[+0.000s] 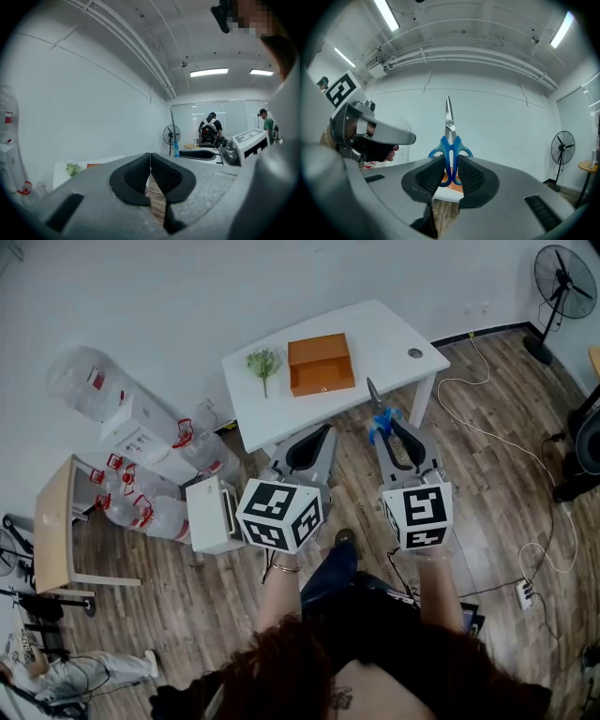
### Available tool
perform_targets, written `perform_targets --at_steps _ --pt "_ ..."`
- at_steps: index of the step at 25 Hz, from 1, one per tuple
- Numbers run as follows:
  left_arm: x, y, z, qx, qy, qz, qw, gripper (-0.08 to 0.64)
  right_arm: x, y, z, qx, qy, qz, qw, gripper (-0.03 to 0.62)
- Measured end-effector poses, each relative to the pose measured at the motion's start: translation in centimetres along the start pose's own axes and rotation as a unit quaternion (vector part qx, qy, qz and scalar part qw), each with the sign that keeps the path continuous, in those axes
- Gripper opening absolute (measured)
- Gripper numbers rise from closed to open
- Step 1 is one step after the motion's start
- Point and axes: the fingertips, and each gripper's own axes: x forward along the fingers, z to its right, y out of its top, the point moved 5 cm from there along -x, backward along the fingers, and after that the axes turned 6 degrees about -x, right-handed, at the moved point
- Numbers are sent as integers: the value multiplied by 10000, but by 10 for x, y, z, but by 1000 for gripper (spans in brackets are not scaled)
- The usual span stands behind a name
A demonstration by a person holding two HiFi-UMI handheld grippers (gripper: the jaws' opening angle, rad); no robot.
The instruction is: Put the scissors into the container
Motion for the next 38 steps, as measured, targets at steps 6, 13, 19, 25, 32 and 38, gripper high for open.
perform_targets --at_steps 6,13,19,25,32,38 --pt "21 -1 -17 -38 -14 6 10000 17 24 -6 7 -59 30 -55 10000 80" --pt "51 4 -52 -106 -42 -5 9999 17 71 -10 12 -119 95 -170 9997 80" --pt "77 16 -93 -177 -73 58 9998 17 118 -9 18 -157 77 -253 9995 80" --pt "104 22 -132 -190 -101 28 9998 17 162 -12 21 -245 61 -395 9989 80" --pt "132 31 -176 -203 -176 64 9996 17 215 -11 23 -325 -14 -408 9986 80" --pt "148 36 -208 -269 -215 21 9994 17 250 -15 20 -313 -6 -568 9979 80"
